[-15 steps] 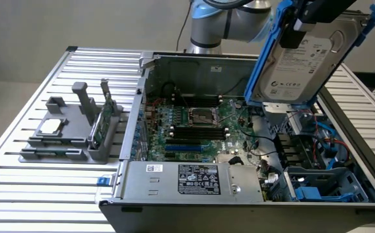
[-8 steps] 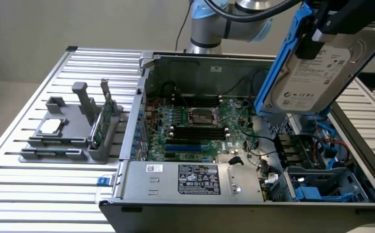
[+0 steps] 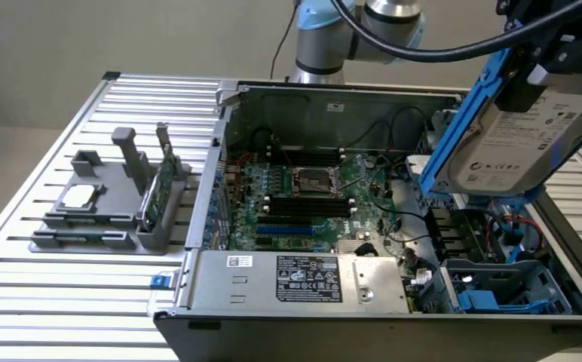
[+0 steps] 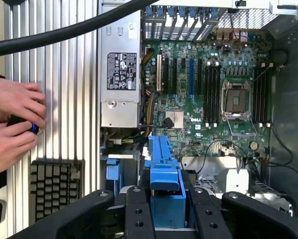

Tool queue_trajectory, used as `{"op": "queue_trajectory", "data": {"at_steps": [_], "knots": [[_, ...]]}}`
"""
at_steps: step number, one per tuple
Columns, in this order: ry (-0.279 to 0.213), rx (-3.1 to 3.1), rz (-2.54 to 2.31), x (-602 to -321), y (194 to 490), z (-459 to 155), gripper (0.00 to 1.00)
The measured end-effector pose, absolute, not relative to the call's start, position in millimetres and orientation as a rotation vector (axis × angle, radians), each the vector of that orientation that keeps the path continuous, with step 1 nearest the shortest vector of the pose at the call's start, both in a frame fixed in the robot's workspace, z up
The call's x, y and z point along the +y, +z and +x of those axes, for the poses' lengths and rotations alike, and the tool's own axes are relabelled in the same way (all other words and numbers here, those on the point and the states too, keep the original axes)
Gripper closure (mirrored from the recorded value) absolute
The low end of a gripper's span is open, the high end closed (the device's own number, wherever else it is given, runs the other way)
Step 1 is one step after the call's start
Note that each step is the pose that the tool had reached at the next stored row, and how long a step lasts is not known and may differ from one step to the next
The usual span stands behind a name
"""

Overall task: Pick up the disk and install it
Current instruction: 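Pick up the disk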

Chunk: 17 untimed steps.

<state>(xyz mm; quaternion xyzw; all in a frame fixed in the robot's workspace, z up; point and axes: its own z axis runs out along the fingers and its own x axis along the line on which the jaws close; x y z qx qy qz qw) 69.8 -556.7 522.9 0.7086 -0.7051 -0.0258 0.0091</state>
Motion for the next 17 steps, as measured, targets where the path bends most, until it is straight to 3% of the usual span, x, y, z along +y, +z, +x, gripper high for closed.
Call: {"op": "queue_trajectory", "data": {"at_steps": [17], "knots": [[-0.081, -2.203, 2.213, -594, 497, 105, 0.67]]}}
